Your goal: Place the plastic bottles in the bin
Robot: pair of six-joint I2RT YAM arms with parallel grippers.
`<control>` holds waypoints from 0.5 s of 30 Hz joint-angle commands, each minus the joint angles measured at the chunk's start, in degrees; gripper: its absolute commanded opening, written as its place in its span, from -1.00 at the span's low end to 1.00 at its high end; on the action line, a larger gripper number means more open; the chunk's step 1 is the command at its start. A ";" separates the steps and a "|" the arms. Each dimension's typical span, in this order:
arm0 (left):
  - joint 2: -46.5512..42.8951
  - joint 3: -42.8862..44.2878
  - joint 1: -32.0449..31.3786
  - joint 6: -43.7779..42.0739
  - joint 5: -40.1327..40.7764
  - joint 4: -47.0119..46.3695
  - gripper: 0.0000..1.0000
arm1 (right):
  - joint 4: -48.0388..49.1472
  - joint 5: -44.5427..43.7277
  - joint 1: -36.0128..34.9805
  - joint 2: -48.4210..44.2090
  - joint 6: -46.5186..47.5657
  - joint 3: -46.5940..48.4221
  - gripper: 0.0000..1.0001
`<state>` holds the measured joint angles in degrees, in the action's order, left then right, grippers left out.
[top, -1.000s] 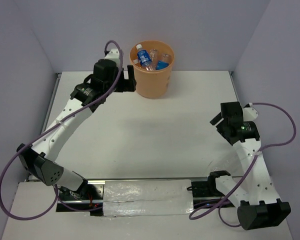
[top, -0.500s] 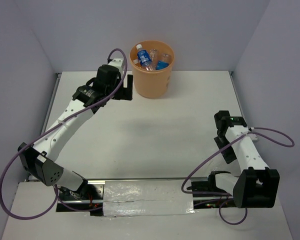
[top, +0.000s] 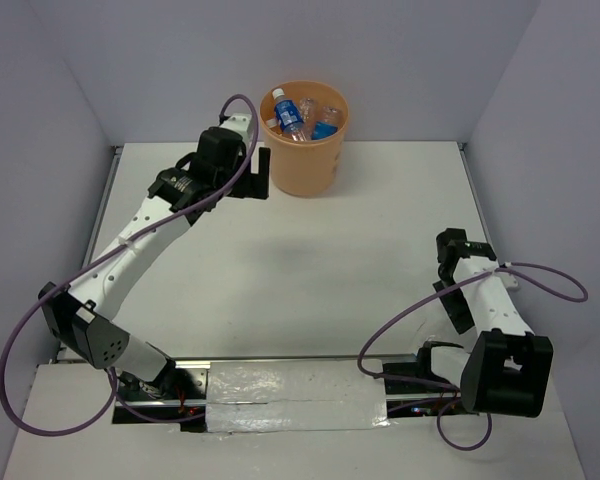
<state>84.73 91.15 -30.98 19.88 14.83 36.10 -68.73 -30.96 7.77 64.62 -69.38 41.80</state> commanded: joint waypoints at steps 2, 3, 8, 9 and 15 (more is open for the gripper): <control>0.79 2.89 -1.71 0.86 1.17 -0.59 0.99 | 4.04 -2.44 0.67 1.12 1.53 -0.67 0.76; 0.88 2.98 -2.06 0.78 1.34 -0.50 0.99 | 4.22 -2.35 0.58 1.30 1.62 -0.76 0.76; 2.01 4.29 -2.24 0.42 2.13 -0.24 0.99 | 6.15 -1.82 0.58 1.47 1.45 -1.46 0.78; 2.19 4.64 -2.24 0.42 2.22 -0.24 0.99 | 6.67 -1.65 0.58 1.21 1.53 -1.89 0.79; 3.16 5.61 -2.50 0.51 1.96 -0.33 0.99 | 9.75 0.72 0.58 2.44 1.53 -3.30 0.82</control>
<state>87.33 94.76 -33.17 19.86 16.08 36.86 -61.76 -30.50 8.03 66.28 -67.42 39.38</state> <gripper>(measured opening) 0.993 0.911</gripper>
